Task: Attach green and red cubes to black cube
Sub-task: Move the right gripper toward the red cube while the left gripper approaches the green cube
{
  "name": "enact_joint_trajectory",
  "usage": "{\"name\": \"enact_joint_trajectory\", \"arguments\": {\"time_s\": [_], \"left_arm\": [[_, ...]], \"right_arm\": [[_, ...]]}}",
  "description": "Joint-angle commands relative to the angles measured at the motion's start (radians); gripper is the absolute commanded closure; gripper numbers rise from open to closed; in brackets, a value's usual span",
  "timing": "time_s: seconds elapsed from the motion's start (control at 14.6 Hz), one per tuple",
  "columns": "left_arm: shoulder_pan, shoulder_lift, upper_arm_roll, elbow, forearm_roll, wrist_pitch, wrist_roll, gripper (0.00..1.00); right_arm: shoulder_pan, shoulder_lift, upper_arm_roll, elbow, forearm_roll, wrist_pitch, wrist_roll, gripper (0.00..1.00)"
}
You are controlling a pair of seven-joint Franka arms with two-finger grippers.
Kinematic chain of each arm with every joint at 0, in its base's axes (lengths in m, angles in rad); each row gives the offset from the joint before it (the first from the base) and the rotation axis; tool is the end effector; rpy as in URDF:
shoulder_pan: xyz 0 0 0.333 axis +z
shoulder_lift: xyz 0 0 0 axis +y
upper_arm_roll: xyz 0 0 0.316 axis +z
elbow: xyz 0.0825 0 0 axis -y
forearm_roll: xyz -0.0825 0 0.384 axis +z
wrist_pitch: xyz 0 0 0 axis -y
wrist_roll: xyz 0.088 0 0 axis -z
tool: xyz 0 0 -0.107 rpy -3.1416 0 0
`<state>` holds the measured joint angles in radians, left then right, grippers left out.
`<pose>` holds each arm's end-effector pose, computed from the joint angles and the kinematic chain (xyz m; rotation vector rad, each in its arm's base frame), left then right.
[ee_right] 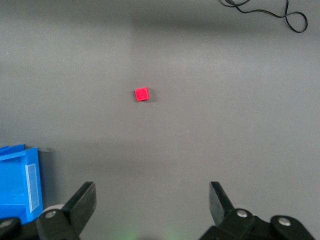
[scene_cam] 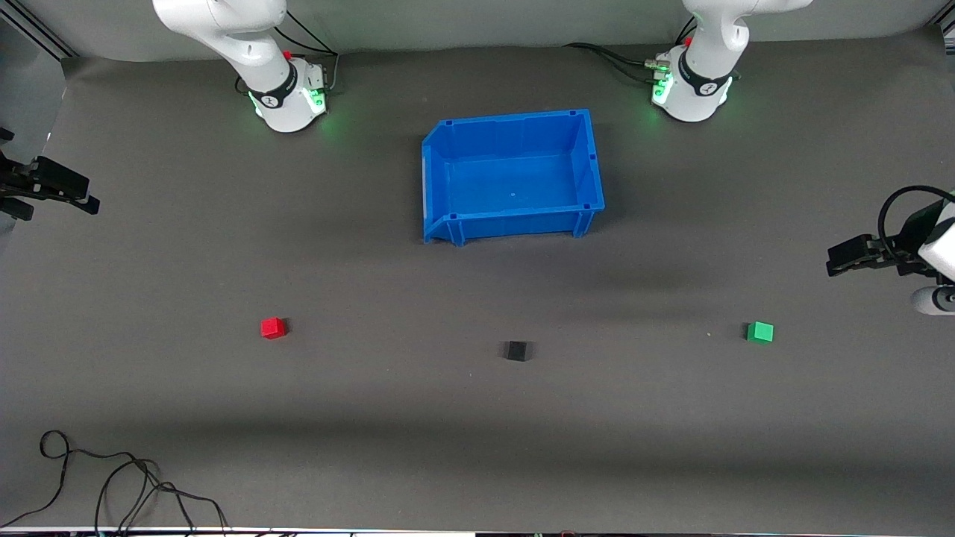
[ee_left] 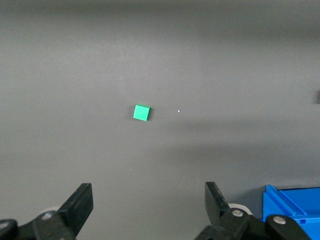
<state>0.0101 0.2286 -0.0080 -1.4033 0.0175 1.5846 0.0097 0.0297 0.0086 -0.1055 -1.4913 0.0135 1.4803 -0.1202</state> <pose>0.6231 0.0037 0.5700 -3.1253 0.0126 0.0741 0.5468 -0.0397 0.6491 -3.1263 -0.0711 0.0285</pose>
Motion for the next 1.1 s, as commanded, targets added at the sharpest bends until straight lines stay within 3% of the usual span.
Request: {"name": "enact_joint_trajectory", "arguments": {"time_s": [0.0,1.03], "left_arm": [[0.001,0.018,0.003,0.056,-0.004,-0.037,-0.001,0.0],[0.022,0.012,0.013,0.05,0.007,-0.109,-0.031,0.0]], "right_arm": [[0.006,0.011,-0.003,0.022,-0.012,-0.009,-0.018,0.0],[0.009,0.017,-0.008,0.017,-0.027,-0.008,-0.026,0.0]]}}
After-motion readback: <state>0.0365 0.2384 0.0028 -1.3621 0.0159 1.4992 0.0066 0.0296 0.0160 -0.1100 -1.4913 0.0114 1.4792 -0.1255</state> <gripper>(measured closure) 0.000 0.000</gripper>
